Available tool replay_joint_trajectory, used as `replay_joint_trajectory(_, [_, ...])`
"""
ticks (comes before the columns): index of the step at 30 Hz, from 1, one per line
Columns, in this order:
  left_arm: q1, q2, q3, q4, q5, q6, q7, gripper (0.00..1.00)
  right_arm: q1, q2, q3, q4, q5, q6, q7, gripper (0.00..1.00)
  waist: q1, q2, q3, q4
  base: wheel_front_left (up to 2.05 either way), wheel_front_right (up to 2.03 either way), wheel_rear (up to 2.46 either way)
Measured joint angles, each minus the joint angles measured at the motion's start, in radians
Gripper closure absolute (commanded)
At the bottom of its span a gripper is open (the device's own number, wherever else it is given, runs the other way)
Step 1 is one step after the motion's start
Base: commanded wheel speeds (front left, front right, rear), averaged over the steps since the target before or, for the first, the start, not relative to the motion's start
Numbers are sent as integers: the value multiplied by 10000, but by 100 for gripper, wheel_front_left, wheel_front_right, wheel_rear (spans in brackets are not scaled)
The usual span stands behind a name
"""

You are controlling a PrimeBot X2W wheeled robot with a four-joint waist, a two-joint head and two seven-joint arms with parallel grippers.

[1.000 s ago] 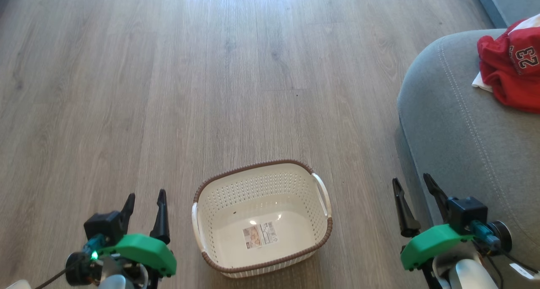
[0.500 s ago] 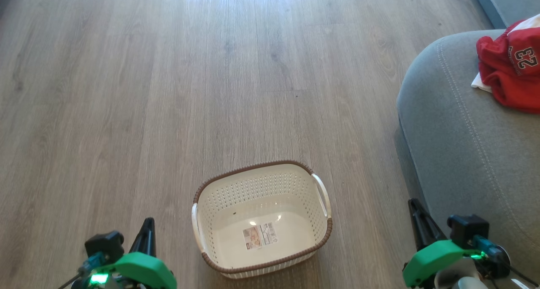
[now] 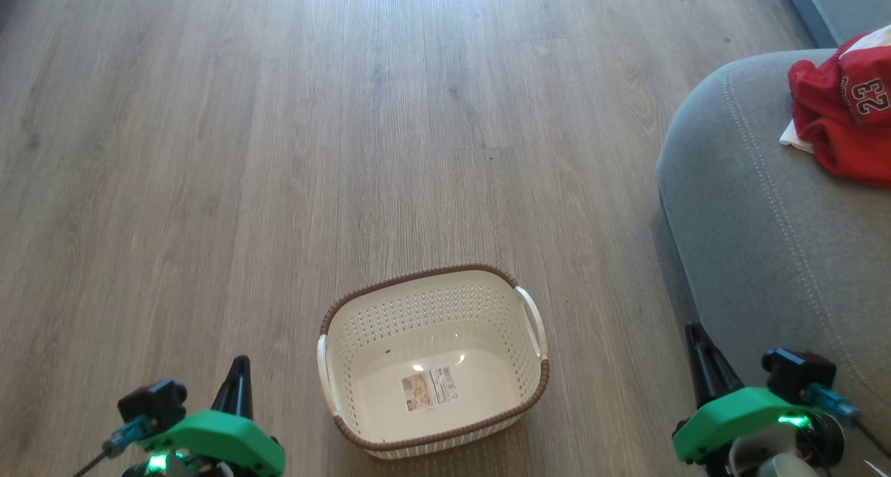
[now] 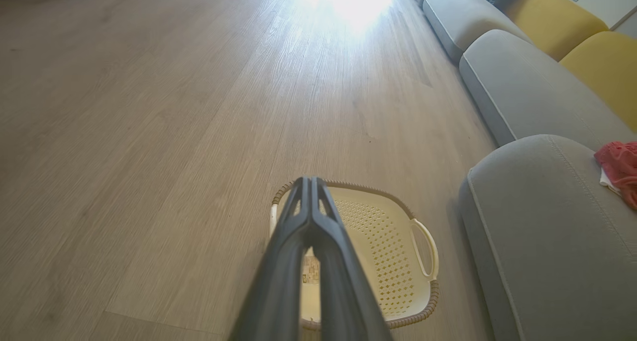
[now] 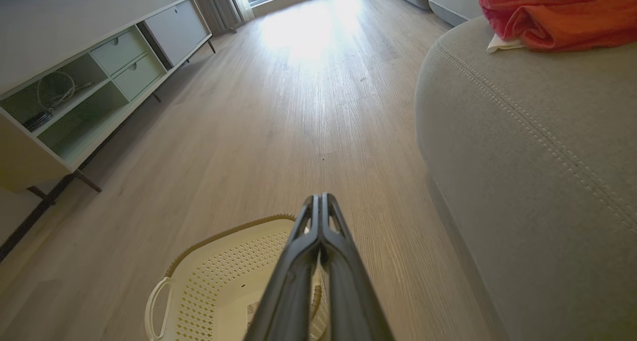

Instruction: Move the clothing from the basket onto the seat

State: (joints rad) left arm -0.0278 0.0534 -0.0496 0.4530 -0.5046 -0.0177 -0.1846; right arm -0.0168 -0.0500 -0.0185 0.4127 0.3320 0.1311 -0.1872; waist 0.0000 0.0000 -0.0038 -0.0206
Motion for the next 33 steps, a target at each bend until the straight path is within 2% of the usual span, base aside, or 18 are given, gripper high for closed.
replay_joint_trajectory(33, [-91, -23, 418, -529, -3455, -320, 924, 100, -96, 8, -357, -382, 3998, -2, 922, 100, 1, 0, 22, 66, 0, 0, 0])
